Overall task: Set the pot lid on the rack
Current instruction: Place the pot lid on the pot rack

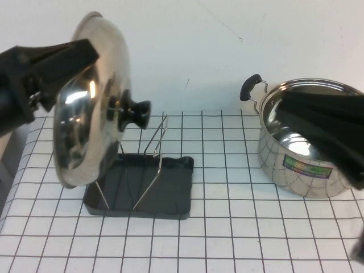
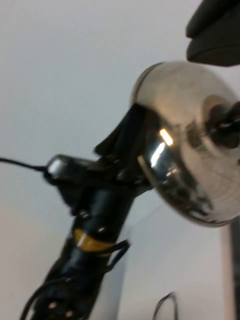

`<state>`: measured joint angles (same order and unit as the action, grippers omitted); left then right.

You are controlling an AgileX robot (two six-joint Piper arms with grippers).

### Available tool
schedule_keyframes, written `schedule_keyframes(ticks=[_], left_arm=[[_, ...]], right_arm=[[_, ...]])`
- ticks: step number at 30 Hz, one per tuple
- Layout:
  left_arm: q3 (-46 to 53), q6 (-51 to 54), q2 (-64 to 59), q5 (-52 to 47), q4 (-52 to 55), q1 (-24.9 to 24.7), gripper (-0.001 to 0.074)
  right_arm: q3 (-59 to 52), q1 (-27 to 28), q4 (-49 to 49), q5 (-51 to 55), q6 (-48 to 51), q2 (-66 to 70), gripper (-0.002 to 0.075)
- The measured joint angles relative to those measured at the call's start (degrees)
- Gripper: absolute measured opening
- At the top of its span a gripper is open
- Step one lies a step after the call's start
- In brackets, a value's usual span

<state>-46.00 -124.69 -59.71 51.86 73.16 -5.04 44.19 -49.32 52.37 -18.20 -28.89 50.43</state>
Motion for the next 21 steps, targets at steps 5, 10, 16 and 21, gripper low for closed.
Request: schedule_keyframes(ticks=[5,10,16,21], left_arm=[[-3.8,-0.4,-7.8,3.1,-2.2,0.0,0.0015],[-4.4,0.6,-11.4,2.7,-5.2,0.0,0.0015],[-4.4,1.5,-15.7,2.1,-5.7,-0.4,0.0014],[-4.4,4.1,-18.9,1.7,-6.1,-2.3,0.0014]], right_arm=[[-4.0,0.0,7.2,11.6,-8.9,-7.5,0.0004],[-9.6,0.0,8.1,12.9,-12.3,-12.9,0.0003],[-15.7,0.0,8.3,13.5,-15.9,-14.3,0.0001],[-17.8,0.0,8.4,13.8,-16.7,-14.4,0.0001]])
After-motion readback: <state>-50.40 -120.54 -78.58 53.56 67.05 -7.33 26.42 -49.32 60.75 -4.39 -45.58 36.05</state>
